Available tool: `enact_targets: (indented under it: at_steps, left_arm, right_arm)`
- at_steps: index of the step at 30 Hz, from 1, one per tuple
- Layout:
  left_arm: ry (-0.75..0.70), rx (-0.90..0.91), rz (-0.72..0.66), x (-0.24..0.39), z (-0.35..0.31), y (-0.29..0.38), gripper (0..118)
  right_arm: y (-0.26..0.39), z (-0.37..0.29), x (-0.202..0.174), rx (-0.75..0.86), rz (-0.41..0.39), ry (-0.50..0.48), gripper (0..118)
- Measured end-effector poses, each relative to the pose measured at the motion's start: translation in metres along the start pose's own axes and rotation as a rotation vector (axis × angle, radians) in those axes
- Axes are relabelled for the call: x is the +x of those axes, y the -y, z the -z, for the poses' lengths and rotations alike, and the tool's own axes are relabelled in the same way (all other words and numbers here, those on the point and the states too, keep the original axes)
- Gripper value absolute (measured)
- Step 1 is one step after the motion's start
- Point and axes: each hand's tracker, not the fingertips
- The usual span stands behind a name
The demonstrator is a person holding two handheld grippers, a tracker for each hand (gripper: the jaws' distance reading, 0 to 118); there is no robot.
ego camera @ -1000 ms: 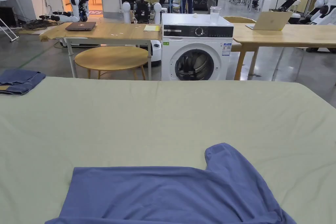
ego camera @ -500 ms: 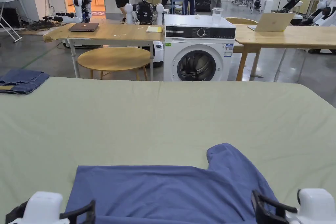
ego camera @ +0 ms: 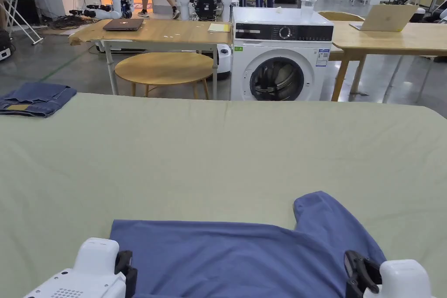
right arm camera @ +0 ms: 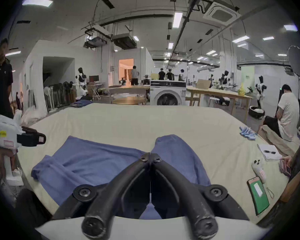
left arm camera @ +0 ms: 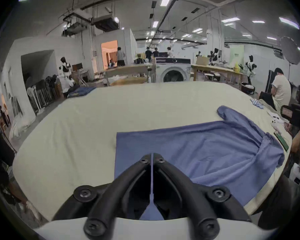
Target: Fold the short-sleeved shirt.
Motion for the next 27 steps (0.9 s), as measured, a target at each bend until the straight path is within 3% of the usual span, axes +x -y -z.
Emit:
enact_targets:
  at_steps: [3, 4, 6, 7, 14, 16, 17, 19, 20, 21, 22, 25, 27]
  left_arm:
    - [-0.031, -0.03, 0.016, -0.024, 0.042, -0.012, 1]
    - [-0.051, -0.052, 0.022, -0.033, 0.059, -0.018, 30]
    - [-0.067, -0.069, 0.022, -0.044, 0.086, -0.027, 103]
    - [-0.078, -0.087, 0.008, -0.051, 0.103, -0.031, 118]
    - [-0.143, -0.213, -0.008, -0.072, 0.192, -0.046, 118]
    - [-0.131, -0.268, -0.014, -0.07, 0.211, -0.045, 112]
    - [-0.123, -0.319, 0.0, -0.059, 0.209, -0.044, 99]
    - [-0.058, -0.295, 0.018, -0.048, 0.204, -0.042, 48]
    - [-0.089, -0.266, 0.071, -0.04, 0.195, -0.046, 35]
    - [-0.059, -0.273, 0.081, -0.034, 0.185, -0.05, 13]
    - [-0.061, -0.267, 0.086, -0.028, 0.176, -0.053, 0]
    - [-0.066, -0.225, 0.102, -0.023, 0.156, -0.061, 0]
    - [-0.06, -0.207, 0.09, -0.022, 0.145, -0.069, 0]
  right_arm:
    - [0.004, 0.011, 0.008, -0.031, -0.004, 0.016, 0]
    - [0.005, 0.015, 0.013, -0.043, 0.001, 0.021, 0]
    - [0.006, 0.023, 0.021, -0.066, 0.005, 0.033, 0]
    - [0.007, 0.028, 0.025, -0.079, 0.002, 0.046, 0]
    - [0.002, 0.068, 0.063, -0.167, 0.013, 0.131, 0]
    - [0.002, 0.09, 0.079, -0.216, 0.021, 0.172, 0]
    - [0.002, 0.102, 0.087, -0.236, 0.038, 0.174, 0]
    - [0.001, 0.127, 0.104, -0.274, 0.07, 0.184, 0]
    - [0.001, 0.141, 0.112, -0.307, 0.084, 0.201, 0]
    - [-0.001, 0.155, 0.118, -0.35, 0.099, 0.19, 0]
    - [-0.003, 0.174, 0.127, -0.42, 0.112, 0.152, 17]
    - [0.0, 0.214, 0.14, -0.501, 0.13, 0.14, 110]
    - [0.003, 0.232, 0.142, -0.488, 0.08, 0.167, 112]
